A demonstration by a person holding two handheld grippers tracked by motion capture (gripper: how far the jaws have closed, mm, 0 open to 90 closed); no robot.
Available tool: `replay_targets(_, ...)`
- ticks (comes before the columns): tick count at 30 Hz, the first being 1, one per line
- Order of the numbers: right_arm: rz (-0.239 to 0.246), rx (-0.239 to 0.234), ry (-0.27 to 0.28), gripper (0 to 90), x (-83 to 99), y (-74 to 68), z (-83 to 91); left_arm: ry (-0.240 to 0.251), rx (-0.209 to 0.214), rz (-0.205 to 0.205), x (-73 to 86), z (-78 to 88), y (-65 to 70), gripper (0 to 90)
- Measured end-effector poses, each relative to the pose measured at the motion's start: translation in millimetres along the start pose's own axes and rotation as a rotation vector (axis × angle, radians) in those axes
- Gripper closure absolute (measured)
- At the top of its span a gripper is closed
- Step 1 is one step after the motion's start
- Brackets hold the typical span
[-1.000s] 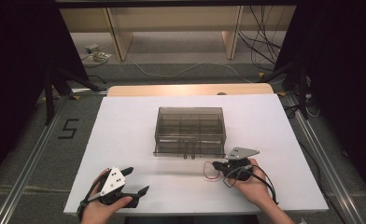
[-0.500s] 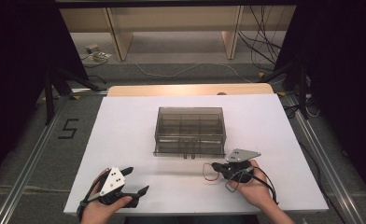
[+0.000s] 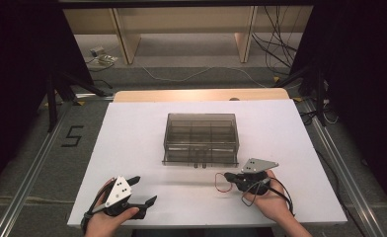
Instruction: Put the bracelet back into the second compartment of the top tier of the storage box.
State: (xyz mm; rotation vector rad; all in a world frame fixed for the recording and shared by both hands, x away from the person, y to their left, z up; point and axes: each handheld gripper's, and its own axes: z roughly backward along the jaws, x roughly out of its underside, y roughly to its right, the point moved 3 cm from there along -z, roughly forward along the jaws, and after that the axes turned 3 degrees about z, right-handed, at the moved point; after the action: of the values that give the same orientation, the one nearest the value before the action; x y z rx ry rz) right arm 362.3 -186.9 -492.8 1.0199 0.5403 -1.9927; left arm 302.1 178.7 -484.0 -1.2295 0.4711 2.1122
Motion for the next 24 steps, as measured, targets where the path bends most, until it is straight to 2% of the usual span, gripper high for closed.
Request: replay_targets(24,0.027,-0.023,0.03,90.0,-6.2,-7.6,3.7,0.004,-0.002,0.001,-0.1,-0.1,-0.3,16.9)
